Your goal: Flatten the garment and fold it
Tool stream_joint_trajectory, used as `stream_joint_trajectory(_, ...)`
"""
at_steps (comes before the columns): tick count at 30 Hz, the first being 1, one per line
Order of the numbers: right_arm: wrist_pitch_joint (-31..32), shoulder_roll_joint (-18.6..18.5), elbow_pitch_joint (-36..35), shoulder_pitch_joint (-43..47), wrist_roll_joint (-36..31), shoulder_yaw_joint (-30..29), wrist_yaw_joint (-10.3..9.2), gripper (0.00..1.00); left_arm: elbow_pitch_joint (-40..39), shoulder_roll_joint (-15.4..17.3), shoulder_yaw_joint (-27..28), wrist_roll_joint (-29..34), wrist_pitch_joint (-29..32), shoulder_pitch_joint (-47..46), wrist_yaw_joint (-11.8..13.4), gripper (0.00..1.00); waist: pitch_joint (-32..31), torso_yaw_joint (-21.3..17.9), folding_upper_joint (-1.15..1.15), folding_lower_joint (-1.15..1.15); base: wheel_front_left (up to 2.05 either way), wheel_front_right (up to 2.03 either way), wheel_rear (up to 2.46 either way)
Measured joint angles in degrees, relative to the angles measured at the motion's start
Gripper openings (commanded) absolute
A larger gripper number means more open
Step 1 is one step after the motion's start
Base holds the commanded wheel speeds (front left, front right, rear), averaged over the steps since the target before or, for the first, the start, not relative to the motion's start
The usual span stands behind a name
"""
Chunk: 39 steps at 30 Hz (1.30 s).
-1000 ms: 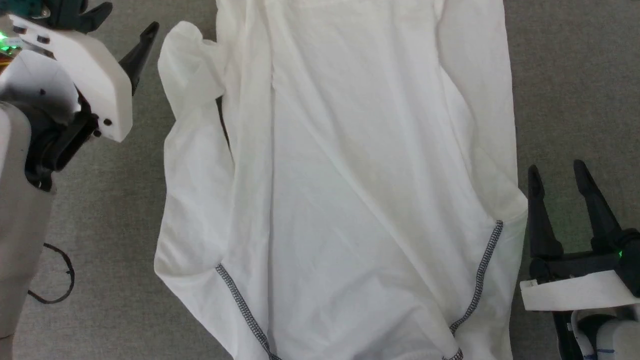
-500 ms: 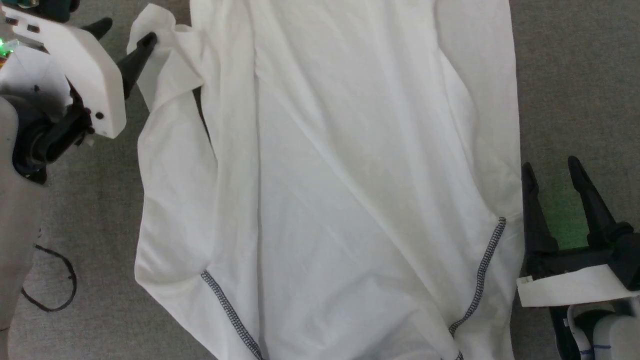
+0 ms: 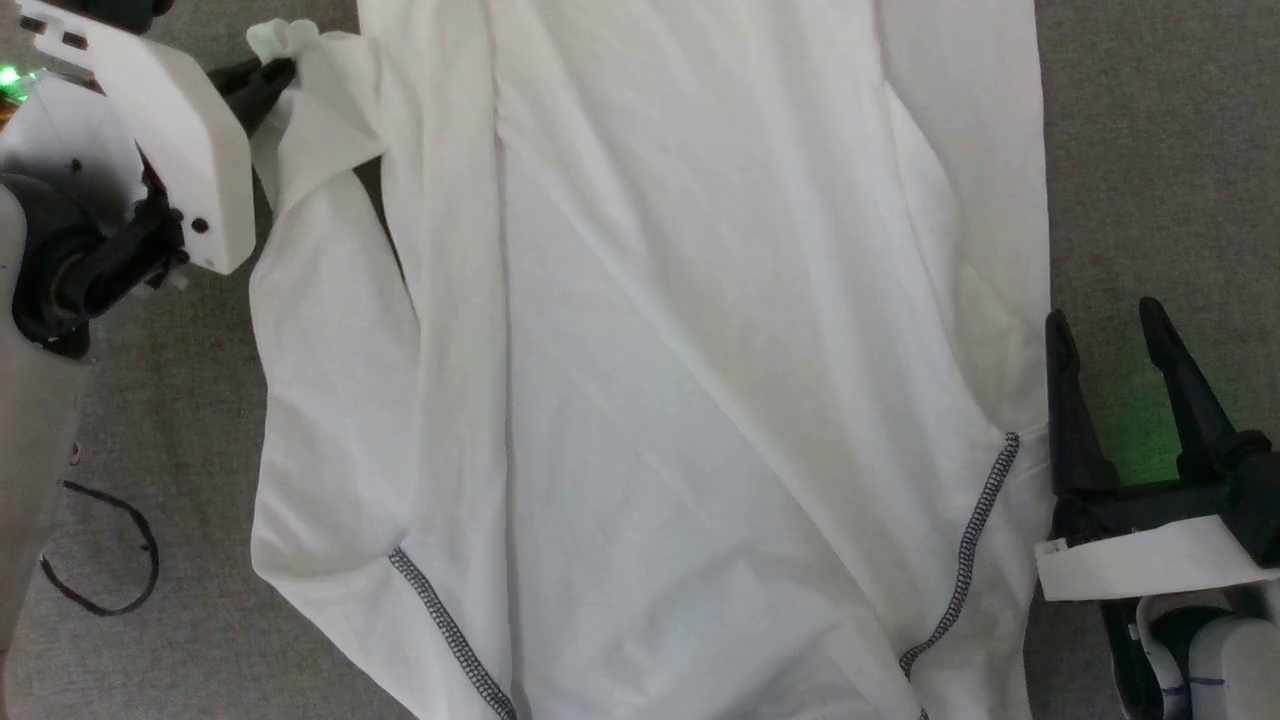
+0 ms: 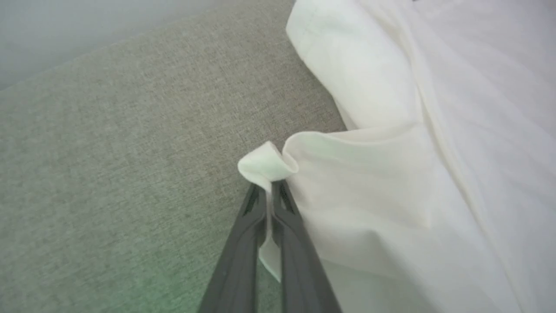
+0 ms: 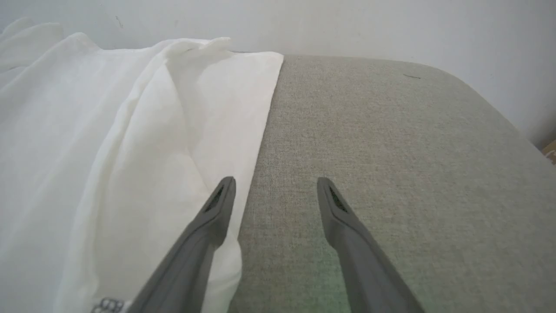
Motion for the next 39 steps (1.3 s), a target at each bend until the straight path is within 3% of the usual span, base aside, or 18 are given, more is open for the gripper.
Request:
stream_joint_trajectory(7, -0.33, 0.01, 1.25, -0.09, 0.02, -0.18, 0.00, 1.00, -0.11, 0.91, -0.54, 0.74, -5.22, 0.30, 0.00, 0.00, -1.83, 0.47, 0.00, 0.01, 0.00, 0.00, 0.00)
stream_joint_trajectory(14, -0.74, 0.01, 2.36, 0.01, 0.20, -0.91, 0.00, 1.00, -2.76, 4.92, 0.56, -0.37, -12.28, 5.05, 0.00, 0.00, -6.29, 1.04, 0.00, 0.00, 0.00, 0.00, 0.00)
stream_joint_trajectory(19, -0.51, 0.01, 2.68, 1.57, 0.79, -1.96, 0.00, 1.00, -3.23, 8.31, 6.14, -4.22, -17.41, 12.35, 0.27, 0.00, -10.59, 1.54, 0.00, 0.00, 0.00, 0.00, 0.00)
stream_joint_trajectory(24, -0.38, 0.01, 2.90, 4.03, 1.31, -2.85, 0.00, 1.00, -5.33, 11.61, 12.57, -8.57, -21.05, 22.65, 2.50, 0.00, -15.09, 2.10, 0.00, -0.01, 0.00, 0.00, 0.00)
stream_joint_trajectory(30, 0.01, 0.01, 3.22, 6.14, 2.22, -3.48, 0.00, 1.00, -12.01, 13.08, 23.38, -14.32, -26.43, 38.26, 6.83, 0.00, -20.43, 3.20, 0.00, -0.01, 0.00, 0.00, 0.00)
stream_joint_trajectory(39, 0.19, 0.01, 3.81, 8.16, 2.67, -3.31, 0.00, 1.00, -19.84, 12.34, 33.59, -17.14, -30.41, 55.59, 9.62, 0.00, -25.65, 4.99, 0.00, -0.01, 0.00, 0.00, 0.00)
